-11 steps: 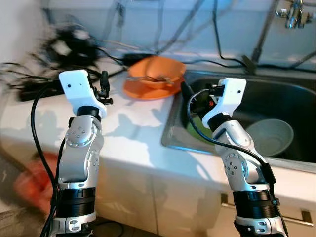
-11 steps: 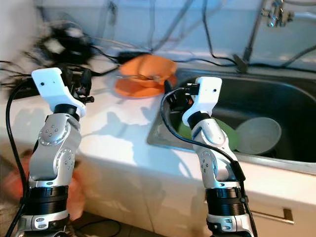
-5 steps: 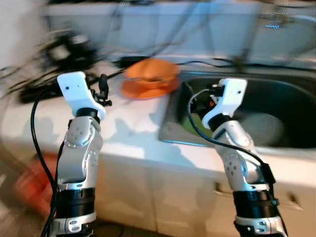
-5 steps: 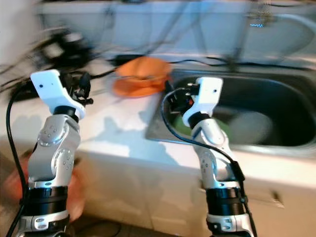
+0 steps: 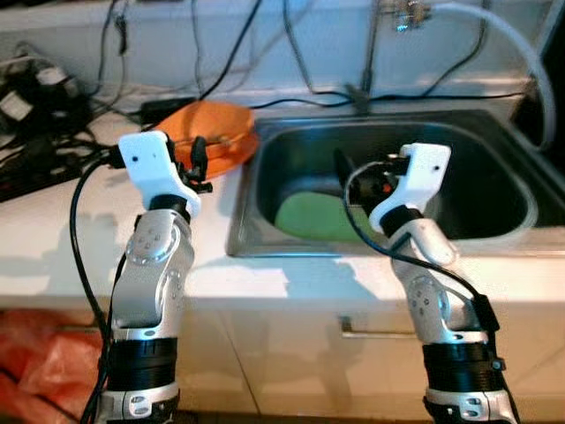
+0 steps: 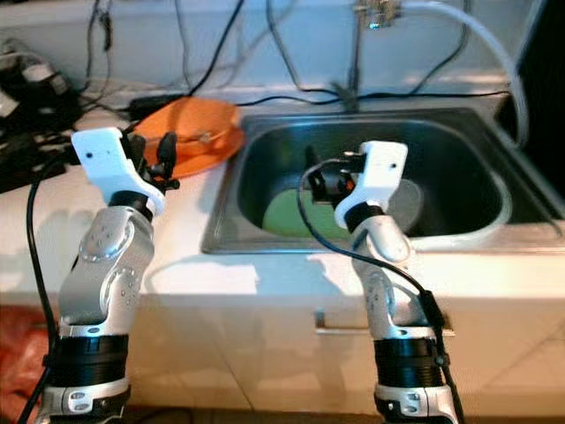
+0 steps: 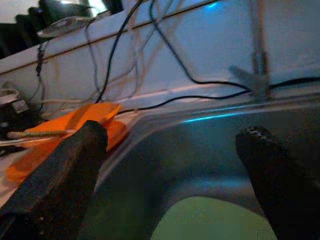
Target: Kitchen organization
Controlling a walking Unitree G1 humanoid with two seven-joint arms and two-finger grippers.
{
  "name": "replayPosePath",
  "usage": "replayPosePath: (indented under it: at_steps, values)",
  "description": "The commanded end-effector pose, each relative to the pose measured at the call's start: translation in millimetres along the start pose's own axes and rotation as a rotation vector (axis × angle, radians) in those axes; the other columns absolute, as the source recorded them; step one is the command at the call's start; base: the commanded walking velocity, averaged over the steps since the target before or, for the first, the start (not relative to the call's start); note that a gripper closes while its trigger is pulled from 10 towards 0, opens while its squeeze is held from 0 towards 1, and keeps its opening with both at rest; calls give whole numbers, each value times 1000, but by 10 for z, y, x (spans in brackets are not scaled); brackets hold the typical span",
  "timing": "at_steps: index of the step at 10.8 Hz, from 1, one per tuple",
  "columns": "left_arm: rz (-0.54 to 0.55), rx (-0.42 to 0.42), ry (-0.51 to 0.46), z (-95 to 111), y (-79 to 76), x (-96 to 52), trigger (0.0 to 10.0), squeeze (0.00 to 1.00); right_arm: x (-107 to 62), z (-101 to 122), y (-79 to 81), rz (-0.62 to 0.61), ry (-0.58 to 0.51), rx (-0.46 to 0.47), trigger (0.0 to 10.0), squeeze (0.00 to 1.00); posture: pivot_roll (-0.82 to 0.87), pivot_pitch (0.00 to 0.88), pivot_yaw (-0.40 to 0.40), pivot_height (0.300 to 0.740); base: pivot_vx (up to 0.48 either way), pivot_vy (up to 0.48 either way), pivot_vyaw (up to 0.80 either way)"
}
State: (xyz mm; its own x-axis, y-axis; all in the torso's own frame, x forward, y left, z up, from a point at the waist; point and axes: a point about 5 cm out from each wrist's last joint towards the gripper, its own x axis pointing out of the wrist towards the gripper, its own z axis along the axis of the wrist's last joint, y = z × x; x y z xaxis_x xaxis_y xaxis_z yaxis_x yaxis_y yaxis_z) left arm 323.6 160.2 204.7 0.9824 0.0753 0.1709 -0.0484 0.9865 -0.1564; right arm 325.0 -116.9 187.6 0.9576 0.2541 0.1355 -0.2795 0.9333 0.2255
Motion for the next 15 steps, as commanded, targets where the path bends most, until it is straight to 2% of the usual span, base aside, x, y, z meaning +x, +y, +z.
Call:
replayPosePath:
  at_steps: [1, 4, 6, 8, 9, 10, 11, 14, 15]
  values:
    - [47, -7, 16, -15, 90, -6, 10000, 0, 13, 18, 54, 19, -5, -10, 10000, 0, 106, 4, 93, 740, 0, 0, 0]
    - [87, 6, 15, -12, 147, -1, 10000, 0, 3, 8, 48, 22, -1, -13, 10000, 0, 106, 7, 95, 740, 0, 0, 0]
    - [99, 2, 79, -93, 202, 18, 10000, 0, -10, 6, 75, 46, 2, -5, 10000, 0, 107, 13, 95, 740, 0, 0, 0]
    - [90, -8, 122, -148, 233, 70, 10000, 0, -17, 31, 119, 113, 24, -13, 10000, 0, 103, 28, 95, 740, 0, 0, 0]
    - [73, -15, 153, -176, 218, 107, 10000, 0, -34, 43, 166, 211, 87, -53, 10000, 0, 100, 41, 94, 740, 0, 0, 0]
    - [52, -16, 192, -222, 190, 146, 10000, 0, -84, 31, 223, 310, 158, -86, 10000, 0, 93, 59, 94, 740, 0, 0, 0]
    - [41, -21, 207, -243, 171, 174, 10000, 0, -174, 20, 240, 358, 190, -107, 10000, 0, 83, 83, 94, 740, 0, 0, 0]
    - [21, -28, 252, -291, 144, 262, 10000, 0, -390, -14, 233, 386, 272, -107, 10000, 0, 61, 145, 90, 740, 0, 0, 0]
    - [19, -17, 269, -322, 148, 292, 10000, 0, -453, -14, 228, 393, 297, -137, 10000, 0, 45, 163, 92, 740, 0, 0, 0]
